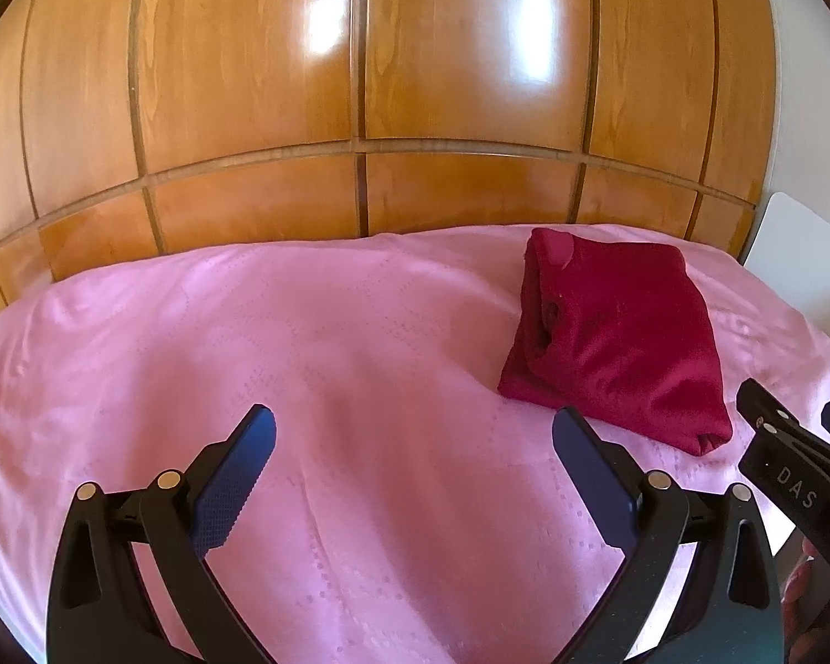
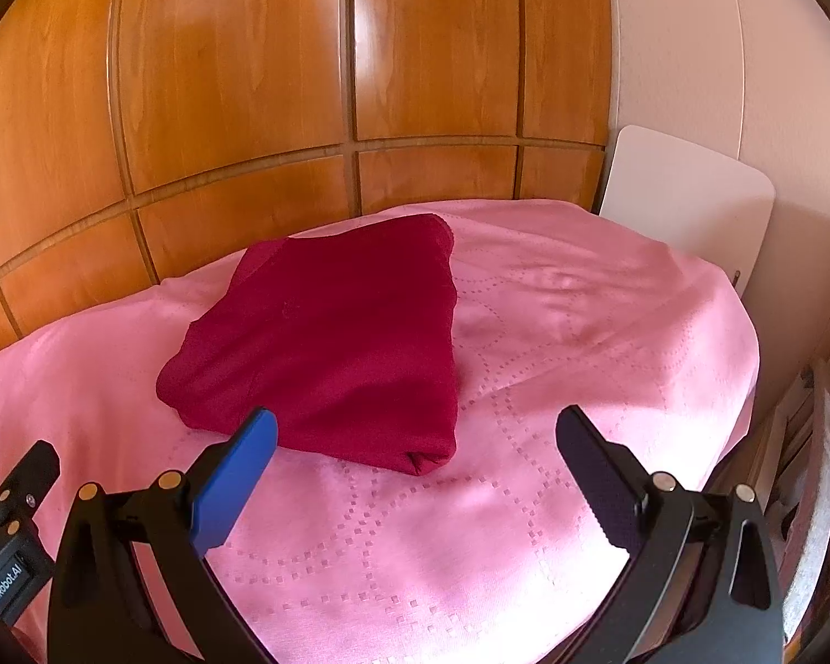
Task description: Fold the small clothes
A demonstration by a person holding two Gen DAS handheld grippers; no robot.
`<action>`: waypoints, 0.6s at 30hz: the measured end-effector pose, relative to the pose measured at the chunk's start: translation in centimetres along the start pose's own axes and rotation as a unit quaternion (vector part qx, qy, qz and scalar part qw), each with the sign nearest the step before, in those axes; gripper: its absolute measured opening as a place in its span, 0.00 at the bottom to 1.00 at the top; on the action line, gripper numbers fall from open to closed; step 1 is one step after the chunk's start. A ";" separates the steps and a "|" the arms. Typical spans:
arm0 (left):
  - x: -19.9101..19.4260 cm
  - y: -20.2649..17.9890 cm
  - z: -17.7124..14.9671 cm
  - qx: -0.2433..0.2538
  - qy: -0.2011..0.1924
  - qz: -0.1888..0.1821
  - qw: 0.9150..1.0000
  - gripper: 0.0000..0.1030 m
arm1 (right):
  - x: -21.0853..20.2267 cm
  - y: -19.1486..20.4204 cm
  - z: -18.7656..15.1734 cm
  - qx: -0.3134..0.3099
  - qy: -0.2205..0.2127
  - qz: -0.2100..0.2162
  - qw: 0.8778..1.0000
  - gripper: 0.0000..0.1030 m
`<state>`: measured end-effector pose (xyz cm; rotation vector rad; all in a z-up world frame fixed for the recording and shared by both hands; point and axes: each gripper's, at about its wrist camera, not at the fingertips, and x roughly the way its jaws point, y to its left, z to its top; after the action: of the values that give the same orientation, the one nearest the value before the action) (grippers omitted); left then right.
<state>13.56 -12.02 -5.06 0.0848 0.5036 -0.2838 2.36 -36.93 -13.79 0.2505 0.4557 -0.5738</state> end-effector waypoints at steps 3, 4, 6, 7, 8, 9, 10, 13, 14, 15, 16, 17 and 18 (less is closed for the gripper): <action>-0.1 0.1 0.0 -0.001 0.001 0.000 1.000 0.96 | 0.0 0.0 0.0 -0.002 -0.001 0.000 1.000 0.98; -0.1 0.1 0.0 -0.002 0.000 -0.001 1.000 0.96 | 0.0 0.0 -0.1 -0.001 0.000 0.000 1.000 0.98; -0.2 0.2 0.1 -0.002 -0.002 0.000 1.000 0.96 | 0.0 0.0 -0.1 -0.002 0.000 0.000 1.000 0.98; -0.2 0.2 0.1 -0.001 -0.002 0.000 1.000 0.96 | 0.0 0.1 -0.1 -0.003 0.000 0.000 1.000 0.98; -0.3 0.2 0.1 -0.001 -0.003 -0.001 1.000 0.96 | -0.1 0.1 -0.1 -0.003 -0.001 0.001 1.000 0.98; -0.3 0.2 0.1 -0.001 -0.003 -0.001 1.000 0.96 | -0.2 0.1 -0.2 -0.002 -0.001 0.001 1.000 0.98; -0.2 0.2 0.1 0.000 -0.004 -0.001 1.000 0.96 | -0.2 0.0 -0.2 -0.001 -0.001 0.001 1.000 0.98; -0.2 0.1 0.1 0.002 -0.004 -0.001 1.000 0.96 | -0.2 0.0 -0.1 0.001 -0.003 0.001 1.000 0.98; -0.2 0.0 0.1 0.001 -0.004 -0.001 1.000 0.96 | -0.1 -0.1 0.0 0.003 -0.003 0.001 1.000 0.98; -0.3 0.1 0.2 0.000 -0.005 -0.001 1.000 0.96 | -0.2 -0.1 0.0 0.004 -0.004 0.002 1.000 0.98; -0.4 0.1 0.2 -0.001 -0.006 -0.001 1.000 0.96 | -0.2 -0.1 0.0 0.006 -0.005 0.002 1.000 0.98; -0.5 0.1 0.3 -0.002 -0.009 -0.002 1.000 0.96 | -0.1 -0.1 0.2 0.005 -0.005 0.003 1.000 0.98; -0.6 0.2 0.3 -0.002 -0.011 -0.002 1.000 0.96 | -0.1 -0.2 0.2 0.005 -0.004 0.004 1.000 0.98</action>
<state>13.23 -11.76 -4.44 0.0765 0.4828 -0.2866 2.26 -37.08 -13.61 0.2590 0.4439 -0.5688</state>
